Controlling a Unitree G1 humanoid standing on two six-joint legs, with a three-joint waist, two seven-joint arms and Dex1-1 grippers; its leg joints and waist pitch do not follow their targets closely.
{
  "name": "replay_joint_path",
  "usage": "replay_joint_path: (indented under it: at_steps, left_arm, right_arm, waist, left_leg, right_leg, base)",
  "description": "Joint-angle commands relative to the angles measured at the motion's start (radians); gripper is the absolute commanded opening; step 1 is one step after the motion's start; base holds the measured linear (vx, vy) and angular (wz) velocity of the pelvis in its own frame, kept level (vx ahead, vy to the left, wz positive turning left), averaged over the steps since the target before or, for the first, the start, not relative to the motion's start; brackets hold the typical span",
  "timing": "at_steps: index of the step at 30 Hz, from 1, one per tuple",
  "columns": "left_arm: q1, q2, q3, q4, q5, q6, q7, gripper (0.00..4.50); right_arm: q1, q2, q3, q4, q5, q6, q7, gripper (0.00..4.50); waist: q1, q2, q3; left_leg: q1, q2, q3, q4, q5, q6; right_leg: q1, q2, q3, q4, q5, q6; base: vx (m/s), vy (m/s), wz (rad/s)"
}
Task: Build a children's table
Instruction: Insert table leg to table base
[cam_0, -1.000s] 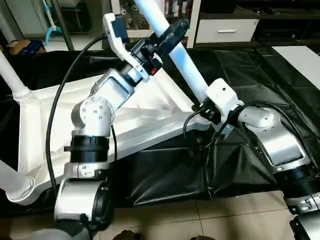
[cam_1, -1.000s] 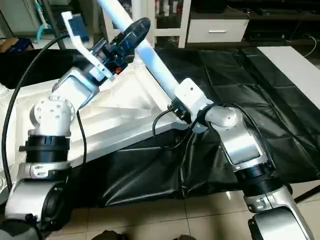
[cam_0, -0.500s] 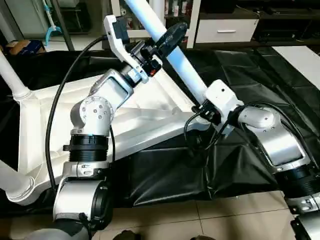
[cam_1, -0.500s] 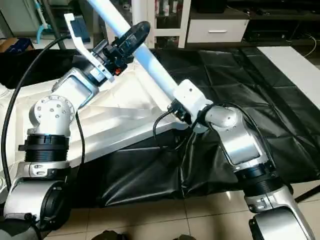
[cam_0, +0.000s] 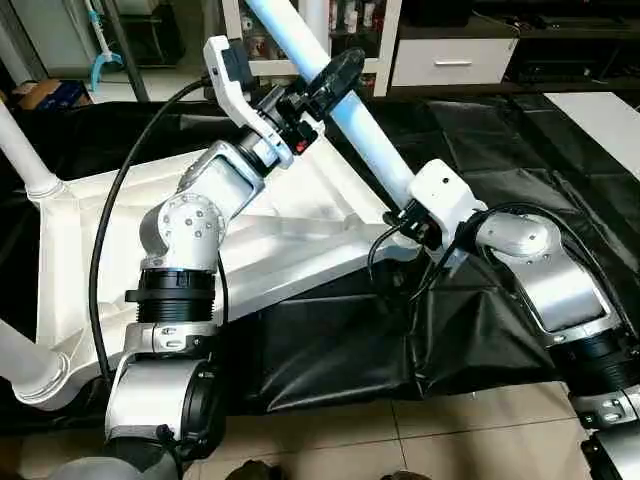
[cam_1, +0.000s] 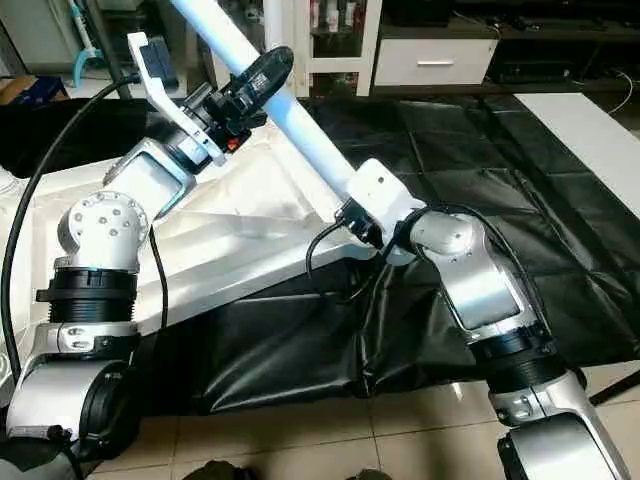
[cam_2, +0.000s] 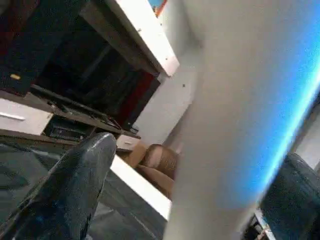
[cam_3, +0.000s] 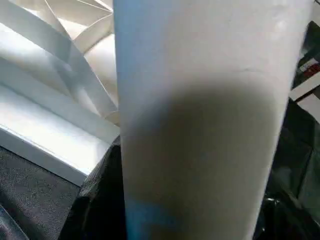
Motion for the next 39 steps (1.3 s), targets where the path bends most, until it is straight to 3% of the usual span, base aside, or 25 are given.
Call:
replay_joint_path:
  at_steps: [1, 4, 6, 10, 11, 15, 17, 20, 23, 25, 28, 30, 33, 36, 39]
  left_arm:
    - [-0.030, -0.005, 0.010, 0.005, 0.010, -0.014, 0.017, 4.50]
    - [-0.037, -0.014, 0.010, 0.005, 0.030, -0.063, 0.024, 4.50]
    - [-0.037, -0.015, 0.009, 0.004, 0.032, -0.069, 0.025, 4.15]
    - [-0.039, -0.022, -0.011, -0.008, 0.068, -0.114, 0.035, 4.00]
    - [-0.039, -0.021, -0.013, -0.007, 0.072, -0.114, 0.037, 3.73]
    - [-0.031, -0.019, -0.022, -0.009, 0.082, -0.112, 0.045, 3.67]
    - [-0.016, -0.022, -0.026, -0.027, 0.079, -0.102, 0.047, 3.29]
    - [-0.004, -0.024, -0.031, -0.036, 0.087, -0.105, 0.045, 3.26]
    - [-0.001, -0.024, -0.034, -0.035, 0.091, -0.109, 0.044, 2.85]
    - [-0.003, -0.023, -0.033, -0.034, 0.091, -0.111, 0.046, 2.88]
    - [-0.005, -0.022, -0.032, -0.034, 0.090, -0.111, 0.048, 2.47]
    - [-0.005, -0.023, -0.031, -0.034, 0.090, -0.110, 0.048, 2.44]
    - [-0.007, -0.025, -0.029, -0.033, 0.091, -0.110, 0.048, 2.01]
    - [-0.009, -0.025, -0.028, -0.029, 0.092, -0.113, 0.050, 2.02]
    - [-0.010, -0.025, -0.027, -0.028, 0.092, -0.113, 0.050, 1.72]
  right_arm:
    - [-0.019, 0.001, -0.011, -0.005, -0.008, -0.012, 0.000, 1.83]
    - [-0.023, 0.010, -0.018, 0.000, -0.009, -0.007, -0.013, 1.83]
    - [-0.024, 0.011, -0.019, 0.000, -0.009, -0.007, -0.014, 1.83]
    - [-0.028, 0.022, -0.024, 0.003, -0.007, -0.002, -0.020, 1.83]
    - [-0.028, 0.023, -0.024, 0.003, -0.007, -0.001, -0.021, 1.83]
    - [-0.028, 0.025, -0.026, 0.004, -0.009, 0.000, -0.022, 1.83]
    - [-0.027, 0.026, -0.027, 0.003, -0.009, 0.000, -0.022, 1.83]
    - [-0.026, 0.028, -0.028, 0.005, -0.011, -0.001, -0.022, 1.83]
    - [-0.025, 0.030, -0.028, 0.005, -0.012, 0.000, -0.022, 1.83]
    - [-0.026, 0.031, -0.028, 0.005, -0.013, 0.000, -0.023, 1.83]
    - [-0.027, 0.032, -0.028, 0.007, -0.014, -0.001, -0.025, 1.83]
    - [-0.027, 0.032, -0.029, 0.009, -0.014, -0.002, -0.025, 1.83]
    - [-0.027, 0.032, -0.031, 0.010, -0.015, -0.002, -0.026, 1.83]
    - [-0.026, 0.032, -0.031, 0.010, -0.016, -0.002, -0.025, 1.83]
    - [-0.027, 0.032, -0.032, 0.011, -0.016, -0.003, -0.025, 1.83]
  waist:
    - [-0.003, -0.002, -0.092]
    - [-0.002, -0.002, -0.093]
    - [-0.003, -0.003, -0.093]
    - [-0.002, 0.000, -0.093]
    - [-0.002, -0.001, -0.094]
    - [-0.001, 0.000, -0.094]
    - [-0.002, 0.000, -0.094]
    - [-0.002, -0.001, -0.094]
    - [-0.002, -0.001, -0.093]
    - [-0.001, 0.001, -0.093]
    - [-0.002, 0.001, -0.094]
    - [-0.002, 0.001, -0.094]
    - [-0.002, 0.002, -0.094]
    - [-0.002, 0.000, -0.094]
    - [-0.002, 0.000, -0.094]
  left_leg:
    - [0.040, 0.075, -0.046, -0.073, -0.130, 0.040]
    - [0.041, 0.076, -0.046, -0.073, -0.132, 0.038]
    - [0.040, 0.076, -0.047, -0.073, -0.129, 0.040]
    - [0.039, 0.076, -0.047, -0.072, -0.125, 0.045]
    - [0.040, 0.076, -0.048, -0.073, -0.124, 0.045]
    - [0.041, 0.077, -0.047, -0.072, -0.123, 0.044]
    - [0.040, 0.077, -0.047, -0.073, -0.125, 0.040]
    - [0.040, 0.076, -0.047, -0.072, -0.120, 0.043]
    - [0.040, 0.076, -0.047, -0.073, -0.127, 0.043]
    - [0.041, 0.076, -0.048, -0.073, -0.132, 0.039]
    - [0.041, 0.076, -0.047, -0.073, -0.134, 0.035]
    - [0.041, 0.076, -0.047, -0.073, -0.132, 0.036]
    - [0.040, 0.075, -0.048, -0.073, -0.128, 0.037]
    - [0.040, 0.076, -0.047, -0.073, -0.130, 0.038]
    - [0.040, 0.076, -0.047, -0.073, -0.132, 0.038]
  right_leg:
    - [0.048, -0.035, 0.028, -0.051, -0.034, -0.262]
    - [0.048, -0.036, 0.028, -0.051, -0.030, -0.261]
    - [0.049, -0.036, 0.028, -0.051, -0.027, -0.260]
    - [0.049, -0.036, 0.028, -0.051, -0.019, -0.260]
    - [0.049, -0.036, 0.028, -0.050, -0.018, -0.259]
    - [0.048, -0.037, 0.028, -0.050, -0.016, -0.260]
    - [0.049, -0.036, 0.027, -0.048, -0.011, -0.263]
    - [0.049, -0.036, 0.027, -0.048, -0.006, -0.265]
    - [0.049, -0.037, 0.028, -0.050, -0.018, -0.262]
    - [0.048, -0.036, 0.027, -0.050, -0.024, -0.260]
    - [0.048, -0.035, 0.027, -0.050, -0.018, -0.259]
    - [0.048, -0.035, 0.027, -0.049, -0.012, -0.261]
    - [0.048, -0.034, 0.027, -0.049, -0.005, -0.262]
    - [0.049, -0.036, 0.027, -0.049, -0.009, -0.263]
    - [0.049, -0.036, 0.027, -0.050, -0.012, -0.262]
  base:
    - [0.000, 0.000, 0.00]
    - [0.000, 0.000, 0.00]
    - [0.000, 0.000, 0.00]
    - [0.000, 0.000, 0.00]
    - [0.000, 0.000, 0.00]
    - [0.000, 0.000, 0.00]
    - [0.000, 0.000, 0.00]
    - [0.000, 0.000, 0.00]
    - [0.000, 0.000, 0.00]
    - [0.000, 0.000, 0.00]
    - [0.000, 0.000, 0.00]
    - [0.000, 0.000, 0.00]
    - [0.000, 0.000, 0.00]
    - [0.000, 0.000, 0.00]
    - [0.000, 0.000, 0.00]
